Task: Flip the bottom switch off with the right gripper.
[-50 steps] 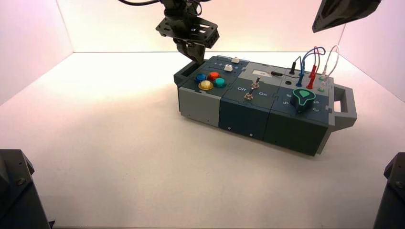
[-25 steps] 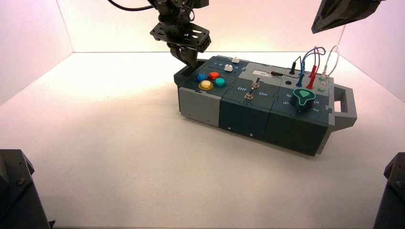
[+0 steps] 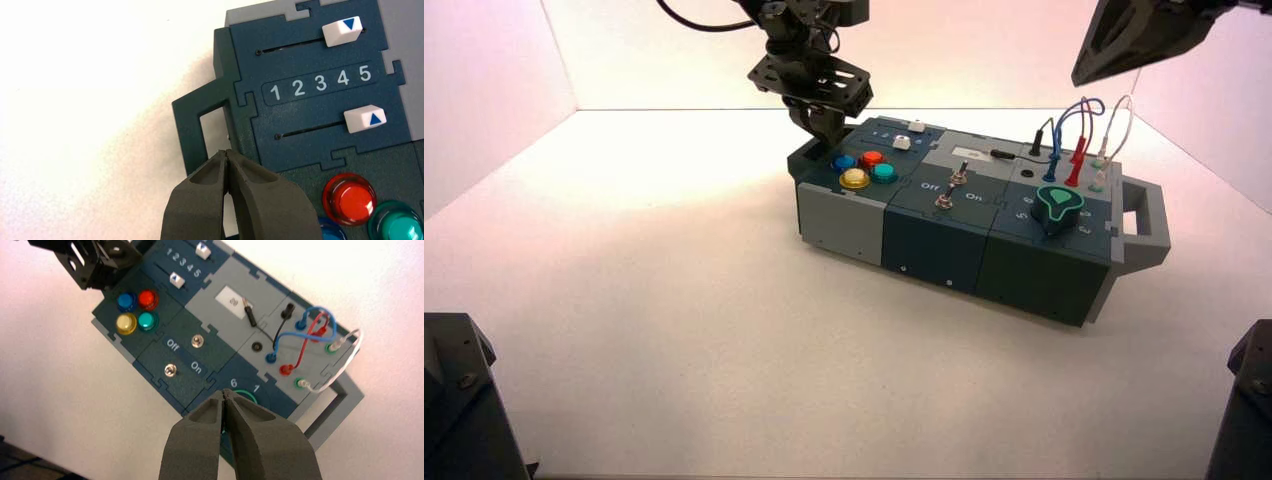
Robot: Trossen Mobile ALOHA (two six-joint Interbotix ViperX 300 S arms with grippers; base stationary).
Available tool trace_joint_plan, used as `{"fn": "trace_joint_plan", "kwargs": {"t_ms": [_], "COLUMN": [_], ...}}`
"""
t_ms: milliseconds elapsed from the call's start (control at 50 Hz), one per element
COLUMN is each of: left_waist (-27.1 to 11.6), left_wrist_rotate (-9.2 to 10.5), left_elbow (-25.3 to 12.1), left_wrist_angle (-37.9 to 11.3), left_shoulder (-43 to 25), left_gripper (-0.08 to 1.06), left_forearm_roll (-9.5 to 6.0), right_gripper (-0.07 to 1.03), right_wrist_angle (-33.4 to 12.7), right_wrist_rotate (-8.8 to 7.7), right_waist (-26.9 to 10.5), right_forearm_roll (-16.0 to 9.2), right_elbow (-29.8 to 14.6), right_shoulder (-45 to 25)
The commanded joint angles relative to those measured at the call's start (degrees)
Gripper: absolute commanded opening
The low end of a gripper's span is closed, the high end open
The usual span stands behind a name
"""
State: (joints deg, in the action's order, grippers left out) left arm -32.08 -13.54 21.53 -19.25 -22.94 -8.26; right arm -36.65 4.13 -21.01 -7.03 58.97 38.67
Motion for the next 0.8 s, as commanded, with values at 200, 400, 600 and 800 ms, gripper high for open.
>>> {"fn": "trace_joint_plan", "kwargs": {"t_ms": [200, 400, 600, 800], "left_waist": [0.62, 0.62, 0.62, 0.62], "left_wrist_rotate": [-1.05, -1.49, -1.85, -1.85], "left_elbow": [-2.29, -2.55, -2.72, -3.08], "left_wrist_angle": [-0.44, -0.44, -0.44, -0.53], "left_shoulder": [-0.44, -1.41, -2.29, -3.16], "left_gripper": [-0.03, -0.03, -0.03, -0.03], "left_forearm_roll": [0.18, 0.18, 0.18, 0.18], "right_gripper": [-0.02, -0.02, -0.02, -0.02], "right_wrist_angle": [-1.23, -1.23, -1.23, -1.23], "right_wrist_rotate": [0.0, -0.09, -0.18, -0.44], "right_waist": [-5.1, -7.29, -7.29, -7.29], "right_forearm_roll": [-2.99, -5.45, -7.29, -7.56], "right_elbow": [-3.6, -5.71, -5.63, -5.8], "right_shoulder": [-8.17, -13.45, -16.7, -19.6]}}
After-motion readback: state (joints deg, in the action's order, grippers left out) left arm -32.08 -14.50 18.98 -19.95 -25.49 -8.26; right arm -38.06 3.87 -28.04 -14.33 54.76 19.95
